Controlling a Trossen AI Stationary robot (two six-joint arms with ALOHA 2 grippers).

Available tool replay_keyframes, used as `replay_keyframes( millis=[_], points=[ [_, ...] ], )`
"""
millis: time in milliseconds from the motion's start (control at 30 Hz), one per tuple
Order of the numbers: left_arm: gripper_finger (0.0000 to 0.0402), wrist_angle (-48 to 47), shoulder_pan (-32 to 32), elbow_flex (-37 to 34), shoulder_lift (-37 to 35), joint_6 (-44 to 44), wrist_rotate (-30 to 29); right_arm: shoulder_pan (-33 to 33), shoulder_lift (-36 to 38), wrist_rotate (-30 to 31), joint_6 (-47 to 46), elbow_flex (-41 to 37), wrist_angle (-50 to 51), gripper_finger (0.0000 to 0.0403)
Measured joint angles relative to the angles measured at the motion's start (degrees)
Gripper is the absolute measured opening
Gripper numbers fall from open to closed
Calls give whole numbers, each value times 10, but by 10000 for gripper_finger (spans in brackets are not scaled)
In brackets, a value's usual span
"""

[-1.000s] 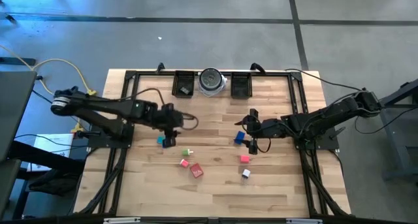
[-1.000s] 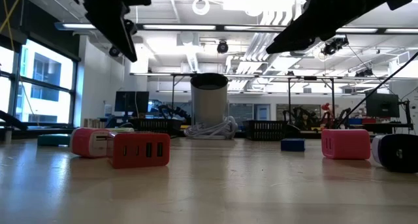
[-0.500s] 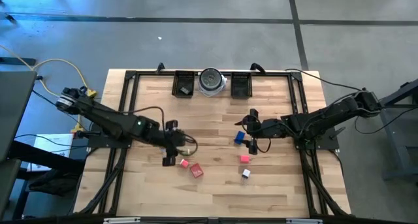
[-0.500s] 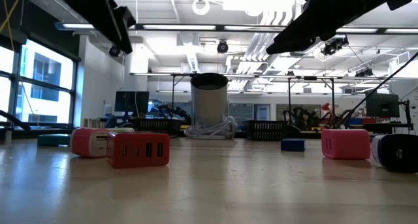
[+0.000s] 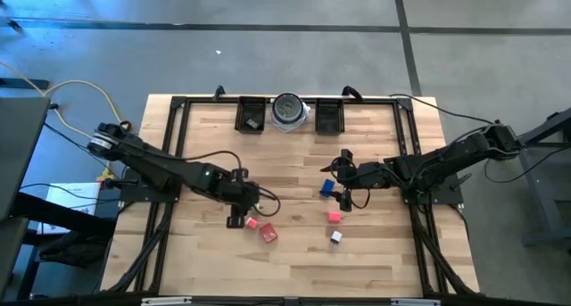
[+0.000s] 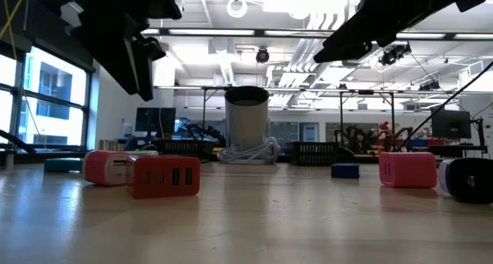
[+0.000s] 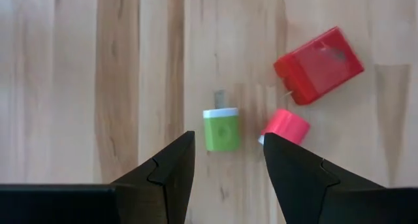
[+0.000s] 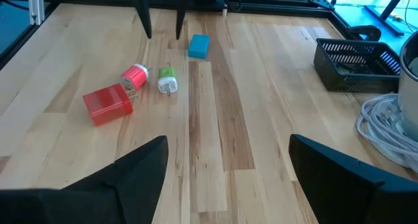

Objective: Pick & Place Office items
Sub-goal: Put the green charger adapter into the right black basket

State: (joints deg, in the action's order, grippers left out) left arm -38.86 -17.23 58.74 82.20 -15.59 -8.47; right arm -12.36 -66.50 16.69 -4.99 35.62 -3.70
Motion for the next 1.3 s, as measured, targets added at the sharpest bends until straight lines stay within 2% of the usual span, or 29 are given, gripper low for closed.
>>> replay_keyframes(
  millis=[300, 500, 1300],
  points=[
    [174, 4, 20, 0, 2, 7, 28, 0, 0, -2, 0, 0, 2, 306],
    [174, 21, 22, 0, 39, 11, 53, 0, 0, -2, 0, 0, 4, 306],
    [174, 46, 22, -1, 101, 11, 58, 0, 0, -4, -12, 0, 11, 306]
  ],
)
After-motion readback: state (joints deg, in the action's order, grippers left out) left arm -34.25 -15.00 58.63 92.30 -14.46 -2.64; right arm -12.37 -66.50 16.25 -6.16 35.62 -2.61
